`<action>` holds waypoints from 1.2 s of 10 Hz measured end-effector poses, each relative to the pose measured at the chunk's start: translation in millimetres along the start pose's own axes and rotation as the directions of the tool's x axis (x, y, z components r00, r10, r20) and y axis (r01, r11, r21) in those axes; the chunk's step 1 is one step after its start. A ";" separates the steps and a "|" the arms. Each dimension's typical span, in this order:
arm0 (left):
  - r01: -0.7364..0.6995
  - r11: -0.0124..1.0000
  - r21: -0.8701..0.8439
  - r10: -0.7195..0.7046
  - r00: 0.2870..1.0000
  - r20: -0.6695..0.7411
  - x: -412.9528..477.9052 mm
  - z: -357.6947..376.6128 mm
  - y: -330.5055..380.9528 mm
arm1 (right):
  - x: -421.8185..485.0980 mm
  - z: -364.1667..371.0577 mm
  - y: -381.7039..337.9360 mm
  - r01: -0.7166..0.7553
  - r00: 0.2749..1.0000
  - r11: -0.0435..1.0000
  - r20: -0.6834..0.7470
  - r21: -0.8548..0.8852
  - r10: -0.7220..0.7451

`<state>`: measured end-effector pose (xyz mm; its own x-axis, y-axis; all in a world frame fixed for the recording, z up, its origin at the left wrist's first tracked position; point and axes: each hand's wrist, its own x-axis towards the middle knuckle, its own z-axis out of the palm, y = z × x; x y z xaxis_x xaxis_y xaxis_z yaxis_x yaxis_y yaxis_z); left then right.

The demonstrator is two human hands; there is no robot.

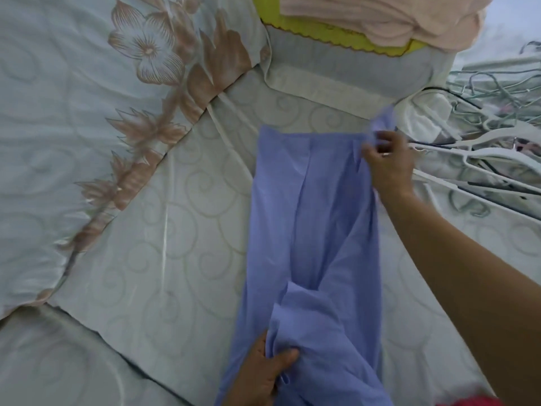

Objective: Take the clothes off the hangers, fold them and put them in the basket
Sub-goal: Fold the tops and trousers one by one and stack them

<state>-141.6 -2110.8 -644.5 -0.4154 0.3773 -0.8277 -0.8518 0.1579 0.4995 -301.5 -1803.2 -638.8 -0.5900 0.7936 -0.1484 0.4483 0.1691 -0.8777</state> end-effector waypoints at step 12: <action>0.000 0.759 0.651 0.425 0.757 -0.496 -39.6 -51.7 -45.8 | -315.3 -135.4 118.0 -0.411 0.834 0.877 0.286 -0.250 0.472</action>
<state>-102.6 -2180.2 -647.8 -0.8349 -0.1000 -0.5412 -0.4392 0.7135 0.5458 28.4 -1954.4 -633.9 -0.4724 0.5747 -0.6682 0.8032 -0.0314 -0.5949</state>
